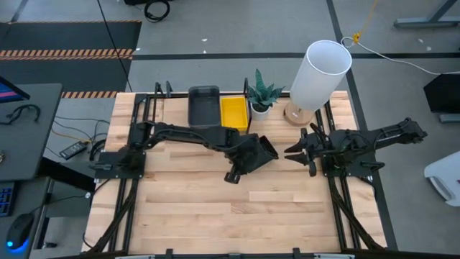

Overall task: Stack baskets on shelf by color
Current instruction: Put the black bins on the shelf

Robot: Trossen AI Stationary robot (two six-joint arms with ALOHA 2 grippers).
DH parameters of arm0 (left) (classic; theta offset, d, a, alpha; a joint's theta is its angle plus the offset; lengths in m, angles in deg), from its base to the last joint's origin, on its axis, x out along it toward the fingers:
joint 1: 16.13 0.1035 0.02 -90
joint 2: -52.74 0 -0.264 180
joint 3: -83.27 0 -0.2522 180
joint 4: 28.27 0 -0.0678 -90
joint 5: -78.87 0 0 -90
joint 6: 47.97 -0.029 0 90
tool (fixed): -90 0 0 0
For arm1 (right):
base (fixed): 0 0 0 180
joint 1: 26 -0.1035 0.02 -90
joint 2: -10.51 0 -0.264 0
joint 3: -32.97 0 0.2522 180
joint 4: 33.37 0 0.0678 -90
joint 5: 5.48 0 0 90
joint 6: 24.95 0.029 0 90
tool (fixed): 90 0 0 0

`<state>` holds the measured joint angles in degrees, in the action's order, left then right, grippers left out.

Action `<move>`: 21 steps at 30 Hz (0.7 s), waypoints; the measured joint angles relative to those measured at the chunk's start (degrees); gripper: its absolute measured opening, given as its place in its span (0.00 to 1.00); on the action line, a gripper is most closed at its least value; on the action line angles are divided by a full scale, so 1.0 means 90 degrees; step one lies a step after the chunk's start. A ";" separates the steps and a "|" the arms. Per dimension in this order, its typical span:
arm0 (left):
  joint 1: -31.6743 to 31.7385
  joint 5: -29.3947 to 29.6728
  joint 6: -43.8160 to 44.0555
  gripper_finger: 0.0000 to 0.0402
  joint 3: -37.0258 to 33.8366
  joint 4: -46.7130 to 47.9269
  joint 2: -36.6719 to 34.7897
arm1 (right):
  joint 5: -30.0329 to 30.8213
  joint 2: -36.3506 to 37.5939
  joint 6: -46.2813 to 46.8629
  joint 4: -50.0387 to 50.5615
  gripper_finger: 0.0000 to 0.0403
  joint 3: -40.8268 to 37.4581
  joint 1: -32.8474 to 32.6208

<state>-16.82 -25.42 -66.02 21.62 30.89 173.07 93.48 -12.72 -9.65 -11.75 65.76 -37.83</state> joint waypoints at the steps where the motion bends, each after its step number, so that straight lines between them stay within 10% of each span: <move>1: 0.0031 0.0051 -0.0074 0.31 -0.0002 0.0045 0.0058 | -0.0005 0.0092 0.0118 -0.0015 0.28 -0.0096 -0.0016; 13: 0.0074 0.1116 -0.1136 0.62 0.0000 0.0397 0.0603 | -0.0481 0.1289 0.0201 -0.0396 0.28 -0.0733 -0.0386; 21: 0.0054 0.1614 -0.1453 0.56 0.0000 0.0286 0.0886 | -0.0387 0.1575 0.0518 -0.0564 0.28 -0.1059 -0.0423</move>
<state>-16.33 -10.89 -79.09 21.63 33.47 181.04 90.00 1.45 -4.99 -16.83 56.24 -41.64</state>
